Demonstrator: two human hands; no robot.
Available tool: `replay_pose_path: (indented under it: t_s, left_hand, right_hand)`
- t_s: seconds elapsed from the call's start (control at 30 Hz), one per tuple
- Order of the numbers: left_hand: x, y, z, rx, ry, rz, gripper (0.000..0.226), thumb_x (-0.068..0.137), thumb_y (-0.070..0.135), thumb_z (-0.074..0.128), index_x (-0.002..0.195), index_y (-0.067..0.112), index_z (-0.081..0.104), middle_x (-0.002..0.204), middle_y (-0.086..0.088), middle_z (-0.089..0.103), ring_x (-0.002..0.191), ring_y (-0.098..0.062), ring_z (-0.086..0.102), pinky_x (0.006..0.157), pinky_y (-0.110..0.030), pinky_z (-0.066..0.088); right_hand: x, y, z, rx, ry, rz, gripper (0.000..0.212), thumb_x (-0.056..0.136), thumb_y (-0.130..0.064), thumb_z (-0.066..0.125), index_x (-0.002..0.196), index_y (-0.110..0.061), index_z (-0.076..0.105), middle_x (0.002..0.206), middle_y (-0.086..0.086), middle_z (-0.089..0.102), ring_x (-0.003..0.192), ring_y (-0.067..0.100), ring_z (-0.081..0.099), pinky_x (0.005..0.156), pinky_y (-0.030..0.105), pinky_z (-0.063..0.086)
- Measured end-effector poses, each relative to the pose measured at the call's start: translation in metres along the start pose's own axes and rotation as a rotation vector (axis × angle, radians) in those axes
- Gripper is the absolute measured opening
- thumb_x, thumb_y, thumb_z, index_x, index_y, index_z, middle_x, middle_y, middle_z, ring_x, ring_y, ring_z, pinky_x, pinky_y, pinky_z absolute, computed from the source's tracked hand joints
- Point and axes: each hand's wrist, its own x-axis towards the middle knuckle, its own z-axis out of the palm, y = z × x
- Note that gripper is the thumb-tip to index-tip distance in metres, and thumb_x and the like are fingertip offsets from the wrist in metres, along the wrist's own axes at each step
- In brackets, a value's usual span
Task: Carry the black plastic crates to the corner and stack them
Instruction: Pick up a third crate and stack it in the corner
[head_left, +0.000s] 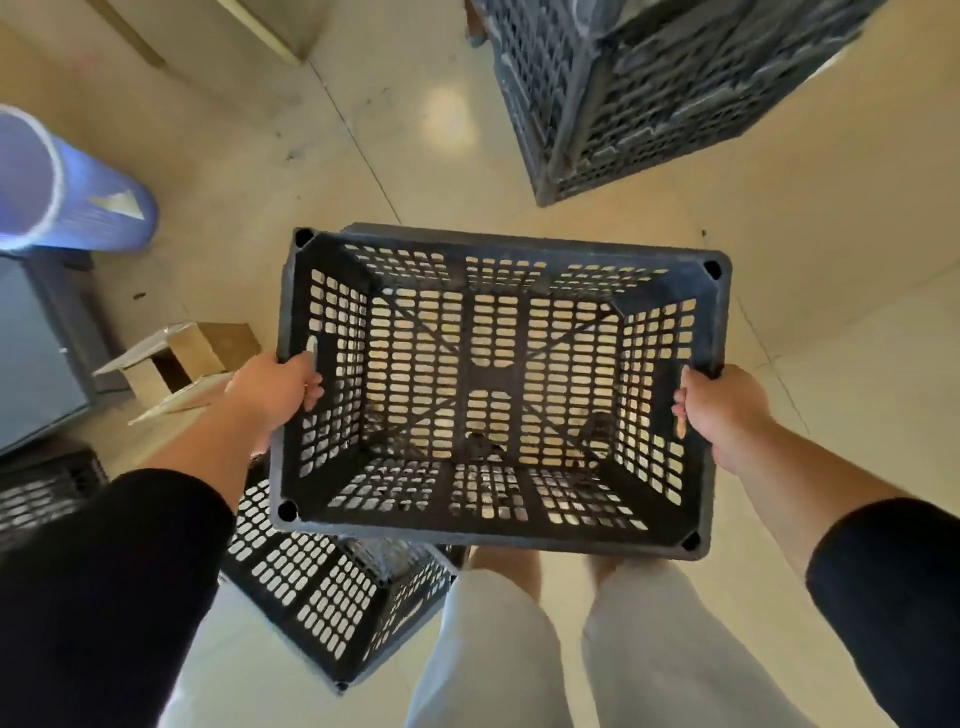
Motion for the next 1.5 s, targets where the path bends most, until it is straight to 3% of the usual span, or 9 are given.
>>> replay_pose_path:
  t_s: [0.07,0.2,0.4,0.6,0.73,1.07,1.27,1.43,1.5]
  left_hand:
    - [-0.038,0.003,-0.012,-0.028,0.01,0.008,0.026,0.106,0.029,0.055,0.104,0.006,0.067,0.084,-0.009,0.068,0.081,-0.027,0.062,0.092,-0.047,0.054]
    - [-0.111,0.024,-0.032,-0.045,0.029,0.061,0.027,0.107,0.032,0.055,0.106,0.007,0.064,0.088,-0.01,0.066,0.079,-0.025,0.061,0.085,-0.046,0.054]
    - [-0.195,0.056,-0.045,-0.04,-0.022,0.159,0.028,0.103,0.038,0.059,0.098,0.011,0.065,0.074,-0.005,0.068,0.074,-0.026,0.062,0.083,-0.048,0.054]
    - [-0.274,0.085,-0.031,-0.002,-0.096,0.326,0.021,0.108,0.028,0.057,0.106,0.008,0.062,0.075,-0.006,0.061,0.064,-0.021,0.054,0.07,-0.042,0.049]
    - [-0.331,0.106,-0.009,0.062,-0.159,0.414,0.02,0.109,0.027,0.056,0.107,0.008,0.061,0.08,-0.009,0.061,0.067,-0.021,0.055,0.067,-0.035,0.05]
    - [-0.484,0.158,0.114,0.262,-0.336,0.647,0.028,0.11,0.016,0.05,0.082,0.011,0.05,0.066,-0.006,0.046,0.055,-0.018,0.041,0.052,-0.029,0.039]
    - [-0.572,0.176,0.217,0.412,-0.43,0.714,0.019,0.112,0.016,0.045,0.102,0.003,0.053,0.074,-0.009,0.045,0.06,-0.022,0.041,0.059,-0.036,0.037]
    - [-0.644,0.181,0.303,0.534,-0.469,0.83,0.049,0.109,0.021,0.051,0.135,-0.021,0.051,0.072,-0.009,0.05,0.059,-0.023,0.045,0.059,-0.037,0.041]
    - [-0.673,0.185,0.338,0.584,-0.493,0.867,0.031,0.107,0.022,0.052,0.111,-0.006,0.062,0.071,-0.01,0.052,0.06,-0.024,0.047,0.061,-0.038,0.043]
  right_hand:
    - [-0.034,-0.004,-0.028,0.07,-0.004,0.054,0.026,0.109,-0.027,0.05,0.124,-0.01,0.062,0.115,0.012,0.072,0.1,0.026,0.071,0.098,0.048,0.058]
    - [-0.078,0.002,-0.091,-0.033,0.079,-0.057,0.034,0.105,-0.043,0.052,0.116,-0.013,0.064,0.102,0.01,0.074,0.095,0.034,0.076,0.087,0.053,0.063]
    - [-0.161,0.016,-0.191,-0.065,0.189,-0.087,0.02,0.1,-0.026,0.061,0.114,-0.013,0.066,0.1,0.012,0.074,0.088,0.037,0.074,0.085,0.054,0.063]
    - [-0.229,0.068,-0.27,-0.011,0.308,-0.074,0.036,0.099,-0.021,0.061,0.132,-0.007,0.06,0.122,0.022,0.07,0.107,0.046,0.068,0.094,0.056,0.058]
    - [-0.269,0.118,-0.314,0.064,0.37,-0.058,0.035,0.101,-0.022,0.062,0.133,-0.008,0.058,0.122,0.02,0.07,0.107,0.043,0.068,0.093,0.055,0.058]
    - [-0.324,0.264,-0.421,0.303,0.573,0.103,0.035,0.103,-0.02,0.059,0.132,0.001,0.06,0.121,0.026,0.069,0.108,0.046,0.067,0.094,0.053,0.057]
    - [-0.337,0.363,-0.492,0.419,0.642,0.212,0.035,0.103,-0.018,0.059,0.131,0.003,0.06,0.121,0.028,0.068,0.104,0.045,0.066,0.093,0.053,0.056]
    - [-0.343,0.445,-0.544,0.55,0.688,0.307,0.033,0.104,-0.02,0.06,0.13,0.0,0.061,0.118,0.025,0.069,0.104,0.045,0.068,0.089,0.052,0.058]
    - [-0.344,0.473,-0.561,0.596,0.707,0.351,0.033,0.104,-0.02,0.06,0.13,0.0,0.061,0.118,0.025,0.068,0.101,0.043,0.067,0.09,0.052,0.059]
